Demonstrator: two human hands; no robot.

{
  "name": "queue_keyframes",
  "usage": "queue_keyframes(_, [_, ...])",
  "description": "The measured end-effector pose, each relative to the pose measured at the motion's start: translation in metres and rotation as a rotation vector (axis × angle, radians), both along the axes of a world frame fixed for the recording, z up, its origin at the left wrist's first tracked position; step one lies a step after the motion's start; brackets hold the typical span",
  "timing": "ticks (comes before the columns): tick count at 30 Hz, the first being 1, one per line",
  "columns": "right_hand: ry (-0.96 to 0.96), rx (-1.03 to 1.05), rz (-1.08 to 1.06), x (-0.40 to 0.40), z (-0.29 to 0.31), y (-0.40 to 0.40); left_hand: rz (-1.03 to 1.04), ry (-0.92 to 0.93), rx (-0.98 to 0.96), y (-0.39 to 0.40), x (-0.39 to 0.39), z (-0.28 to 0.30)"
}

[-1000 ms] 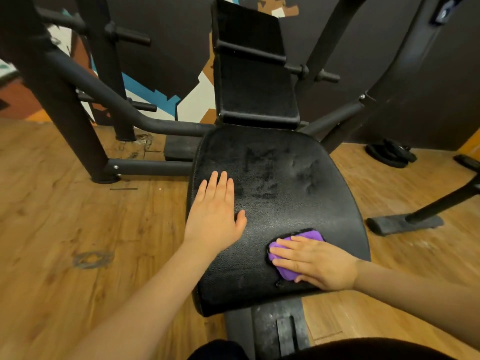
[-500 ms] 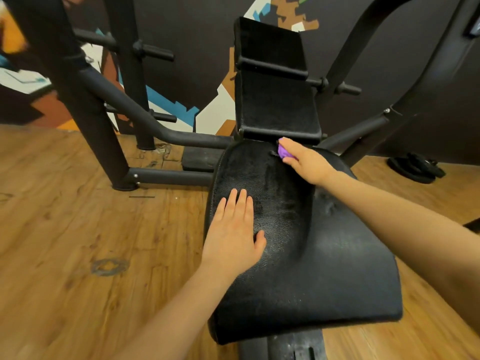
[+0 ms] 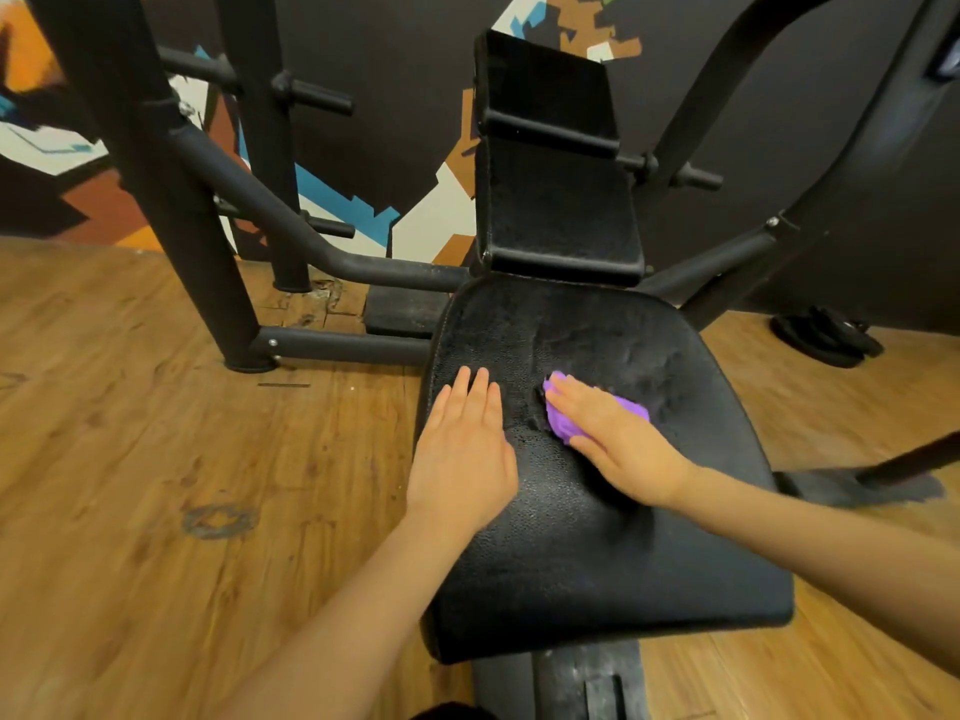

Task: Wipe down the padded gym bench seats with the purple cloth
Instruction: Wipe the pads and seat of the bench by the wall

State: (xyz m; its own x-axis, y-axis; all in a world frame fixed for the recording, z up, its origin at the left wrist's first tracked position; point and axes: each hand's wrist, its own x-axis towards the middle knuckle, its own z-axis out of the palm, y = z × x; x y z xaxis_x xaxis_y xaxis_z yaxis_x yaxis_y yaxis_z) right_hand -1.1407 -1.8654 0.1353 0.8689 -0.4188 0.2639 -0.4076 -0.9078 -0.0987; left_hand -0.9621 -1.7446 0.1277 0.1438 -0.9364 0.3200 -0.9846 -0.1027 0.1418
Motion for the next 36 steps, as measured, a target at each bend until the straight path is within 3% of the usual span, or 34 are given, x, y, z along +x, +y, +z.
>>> queue_keyframes(13, [0.297,-0.227,0.225,-0.079,-0.068,0.087,-0.001,-0.033,0.044,0.003,-0.003,0.001])
queue_keyframes(18, [0.48,-0.346,0.324,-0.086,-0.065,0.076,-0.006,-0.026,0.037,0.002,-0.002,0.001])
queue_keyframes(24, [0.516,-0.404,0.39,-0.079,-0.051,0.064,0.05,0.041,0.012,0.002,-0.003,-0.001])
queue_keyframes(30, [0.391,-0.258,0.357,-0.039,-0.023,0.046,0.108,0.148,-0.046,0.003,-0.001,0.001])
queue_keyframes(36, [0.165,0.022,0.085,0.025,0.017,-0.007,0.107,0.18,-0.041,0.001,0.002,0.0])
